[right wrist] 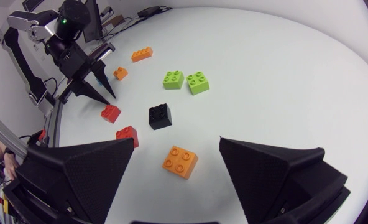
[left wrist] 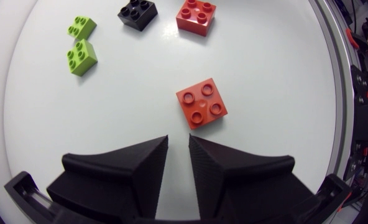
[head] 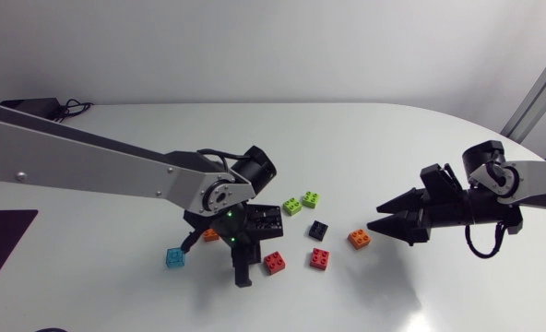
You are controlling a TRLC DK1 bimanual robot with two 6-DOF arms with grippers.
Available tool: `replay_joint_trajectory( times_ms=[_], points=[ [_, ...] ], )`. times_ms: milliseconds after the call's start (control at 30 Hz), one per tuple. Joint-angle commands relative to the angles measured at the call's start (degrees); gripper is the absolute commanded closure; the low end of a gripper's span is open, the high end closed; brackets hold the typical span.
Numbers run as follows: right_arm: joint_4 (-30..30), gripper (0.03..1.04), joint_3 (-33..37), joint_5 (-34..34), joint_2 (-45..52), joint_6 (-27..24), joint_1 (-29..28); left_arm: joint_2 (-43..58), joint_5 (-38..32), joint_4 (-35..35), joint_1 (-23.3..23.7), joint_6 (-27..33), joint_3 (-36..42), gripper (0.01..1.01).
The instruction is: Separate the duplo bricks
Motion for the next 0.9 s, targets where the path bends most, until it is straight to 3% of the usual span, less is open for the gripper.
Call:
replay_joint_trajectory(
  times_ms=[0, 500, 767, 867],
  points=[
    [-1.00, 0.07, -1.44, -0.33, -1.14, -1.54, -0.40, 2.10, 0.09, 0.76, -0.69, 1.32, -0.18, 0.777],
    [-4.87, 0.08, -3.99, -0.33, -4.39, -6.81, 0.13, 4.29, 1.67, 2.34, -3.77, -0.35, 3.77, 0.777],
    [-4.78, 0.10, -8.91, 3.45, -9.75, -8.13, 7.60, 5.96, 2.20, 3.04, -5.44, -1.49, 6.67, 0.777],
    [-4.34, 0.17, -9.00, 5.21, -9.84, -7.86, 9.79, 5.35, 2.20, 3.13, -4.91, -1.40, 6.67, 0.777]
  ],
)
